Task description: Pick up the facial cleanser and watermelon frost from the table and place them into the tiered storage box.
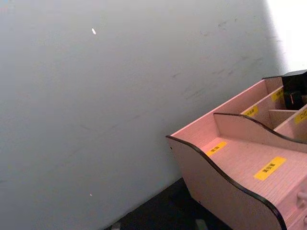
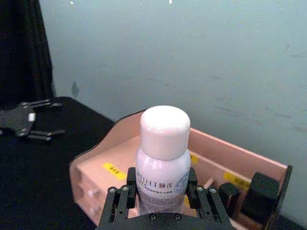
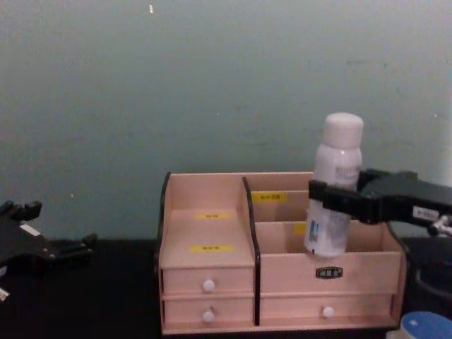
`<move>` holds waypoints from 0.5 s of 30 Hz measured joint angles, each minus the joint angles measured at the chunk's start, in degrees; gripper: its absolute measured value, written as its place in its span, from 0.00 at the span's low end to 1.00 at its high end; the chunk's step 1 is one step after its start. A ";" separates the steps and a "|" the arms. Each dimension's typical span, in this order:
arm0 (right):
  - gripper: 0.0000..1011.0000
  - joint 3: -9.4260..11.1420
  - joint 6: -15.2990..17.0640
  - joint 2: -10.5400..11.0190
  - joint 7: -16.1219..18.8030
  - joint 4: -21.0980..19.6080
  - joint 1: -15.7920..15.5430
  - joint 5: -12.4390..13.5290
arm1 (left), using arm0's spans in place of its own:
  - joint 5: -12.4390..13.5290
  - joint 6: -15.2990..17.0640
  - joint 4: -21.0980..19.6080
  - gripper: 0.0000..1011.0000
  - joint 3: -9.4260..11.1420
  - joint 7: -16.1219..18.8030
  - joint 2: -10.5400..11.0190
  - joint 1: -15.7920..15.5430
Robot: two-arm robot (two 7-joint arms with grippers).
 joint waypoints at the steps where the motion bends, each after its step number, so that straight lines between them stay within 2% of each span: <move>1: 0.59 -0.02 0.06 -0.18 -0.17 0.30 0.37 -0.13 | 0.00 0.00 0.00 0.99 0.00 0.00 0.00 0.00; 15: 0.59 -0.59 0.29 -4.39 -2.04 7.30 7.07 -2.72 | 0.00 0.00 0.00 0.99 0.00 0.00 0.00 0.00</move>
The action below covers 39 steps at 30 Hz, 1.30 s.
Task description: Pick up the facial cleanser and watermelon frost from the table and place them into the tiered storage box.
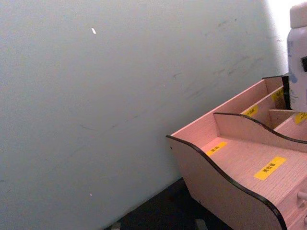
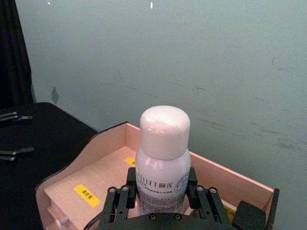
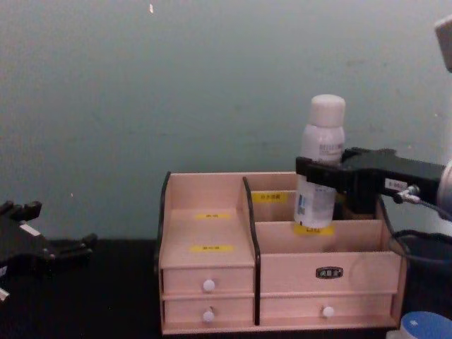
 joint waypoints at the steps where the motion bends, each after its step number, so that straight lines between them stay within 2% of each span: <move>1: 0.59 -0.06 -0.04 -0.22 -0.01 0.39 0.29 -0.11 | 0.00 0.00 0.00 0.99 0.00 0.00 0.00 0.00; 20: 0.59 -0.44 -2.27 -5.42 -0.61 10.94 7.17 -3.12 | 0.00 0.00 0.00 0.99 0.00 0.00 0.00 0.00; 39: 0.59 -0.80 -3.14 -8.34 0.20 17.59 10.75 -5.38 | 0.00 0.00 0.00 0.99 0.00 0.00 0.00 0.00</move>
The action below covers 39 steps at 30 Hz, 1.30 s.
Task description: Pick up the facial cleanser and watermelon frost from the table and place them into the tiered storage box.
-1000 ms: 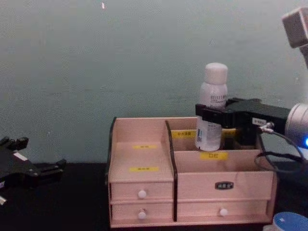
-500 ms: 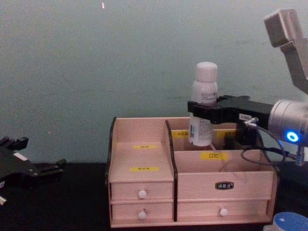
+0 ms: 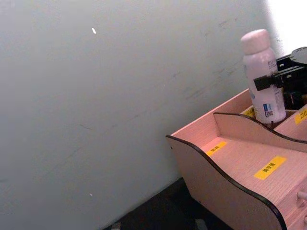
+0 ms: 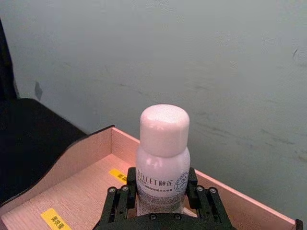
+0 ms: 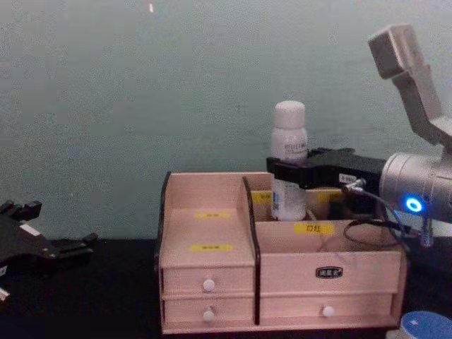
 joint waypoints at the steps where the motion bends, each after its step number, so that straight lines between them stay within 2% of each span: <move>1: 0.59 0.00 -0.06 -0.14 0.08 0.42 0.18 -0.03 | 0.00 0.00 0.00 0.99 0.00 0.00 0.00 0.00; 18: 0.59 0.95 -0.20 -1.63 1.72 4.52 1.76 0.69 | 0.00 0.00 0.00 0.99 0.00 0.00 0.00 0.00; 39: 0.59 0.99 0.52 -2.45 1.61 8.30 2.98 -0.18 | 0.00 0.00 0.00 0.99 0.00 0.00 0.00 0.00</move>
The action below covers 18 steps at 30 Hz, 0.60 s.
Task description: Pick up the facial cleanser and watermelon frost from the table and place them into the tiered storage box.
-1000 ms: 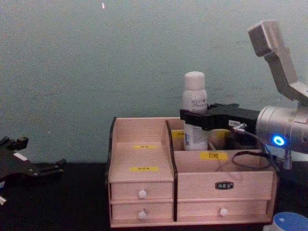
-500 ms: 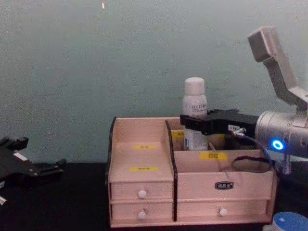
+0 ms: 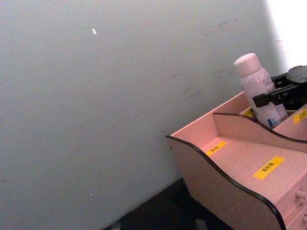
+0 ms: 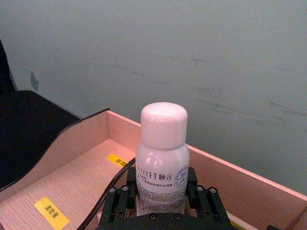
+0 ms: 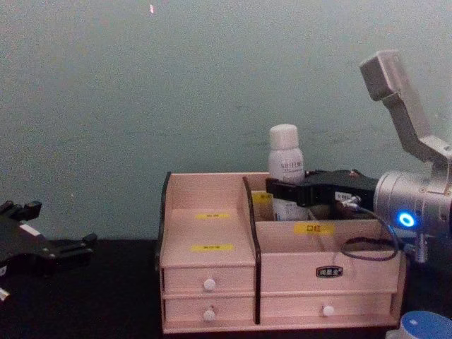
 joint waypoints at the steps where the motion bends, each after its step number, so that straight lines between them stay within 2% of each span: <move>1: 0.59 0.01 0.01 -0.02 0.00 0.06 0.00 -0.03 | 0.00 0.00 0.00 0.99 0.00 0.00 0.00 0.00; 18: 0.59 0.14 -0.05 -0.11 -0.08 0.35 0.01 -0.22 | 0.00 0.00 0.00 0.99 0.00 0.00 0.00 0.00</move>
